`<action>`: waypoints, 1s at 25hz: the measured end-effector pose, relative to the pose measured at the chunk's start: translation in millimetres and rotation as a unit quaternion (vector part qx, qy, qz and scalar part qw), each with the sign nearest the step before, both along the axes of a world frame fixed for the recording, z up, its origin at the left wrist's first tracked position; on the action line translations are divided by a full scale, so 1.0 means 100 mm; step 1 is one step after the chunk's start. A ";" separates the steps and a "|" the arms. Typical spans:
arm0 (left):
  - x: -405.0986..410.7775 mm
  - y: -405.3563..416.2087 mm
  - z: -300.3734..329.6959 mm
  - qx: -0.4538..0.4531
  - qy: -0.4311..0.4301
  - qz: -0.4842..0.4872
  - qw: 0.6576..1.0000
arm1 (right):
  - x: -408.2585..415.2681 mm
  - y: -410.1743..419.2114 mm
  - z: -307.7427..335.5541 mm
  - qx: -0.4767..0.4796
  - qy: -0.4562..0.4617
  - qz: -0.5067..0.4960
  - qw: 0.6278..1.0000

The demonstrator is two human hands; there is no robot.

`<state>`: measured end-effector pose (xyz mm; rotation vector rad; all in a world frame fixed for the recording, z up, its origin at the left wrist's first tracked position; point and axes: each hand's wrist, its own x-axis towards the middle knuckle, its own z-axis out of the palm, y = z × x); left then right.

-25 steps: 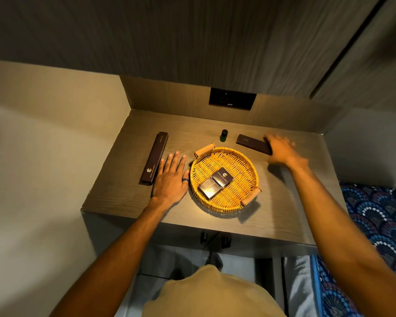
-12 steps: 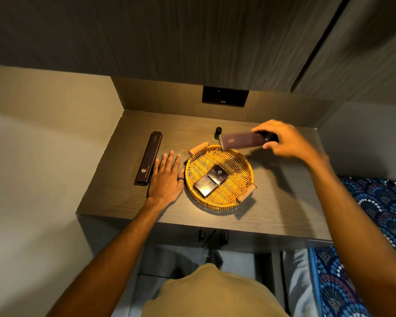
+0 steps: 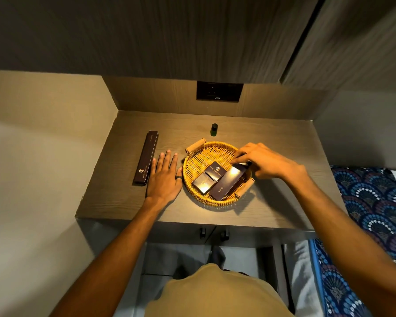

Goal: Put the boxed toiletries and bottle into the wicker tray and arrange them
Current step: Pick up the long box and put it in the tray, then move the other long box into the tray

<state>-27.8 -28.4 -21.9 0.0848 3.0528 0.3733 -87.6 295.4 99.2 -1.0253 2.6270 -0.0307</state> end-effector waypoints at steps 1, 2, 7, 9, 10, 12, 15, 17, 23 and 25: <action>0.00 0.00 0.00 0.000 0.001 0.000 1.000 | 0.01 0.00 -0.02 0.005 0.000 -0.003 1.000; 0.00 0.00 0.00 0.002 0.002 0.000 1.000 | 0.03 0.01 -0.03 0.006 -0.004 -0.011 1.000; 0.00 0.00 -0.02 0.007 0.005 0.001 1.000 | 0.08 0.05 0.02 0.023 -0.035 -0.040 0.998; 0.00 0.01 -0.02 0.007 0.006 0.000 1.000 | 0.06 0.08 0.13 0.010 -0.034 -0.042 0.998; 0.00 0.01 -0.02 0.009 0.009 0.001 1.000 | 0.03 0.04 0.20 -0.013 -0.019 -0.034 0.999; 0.00 0.01 -0.01 0.016 0.012 0.003 1.000 | -0.08 -0.24 0.30 -0.058 0.048 0.010 0.997; 0.01 0.02 0.03 0.014 0.008 0.000 1.000 | -0.30 -1.10 0.25 -0.085 0.139 0.080 0.983; 0.02 0.03 0.07 0.007 0.017 -0.002 1.000 | -0.46 -1.75 0.15 -0.039 0.131 0.112 0.984; 0.05 0.02 0.09 -0.040 0.008 -0.003 0.999 | -0.77 -2.71 -0.14 0.098 0.068 0.178 0.977; 0.05 0.02 0.10 -0.048 0.009 -0.006 0.999 | -0.76 -2.78 -0.21 0.099 0.075 0.189 0.974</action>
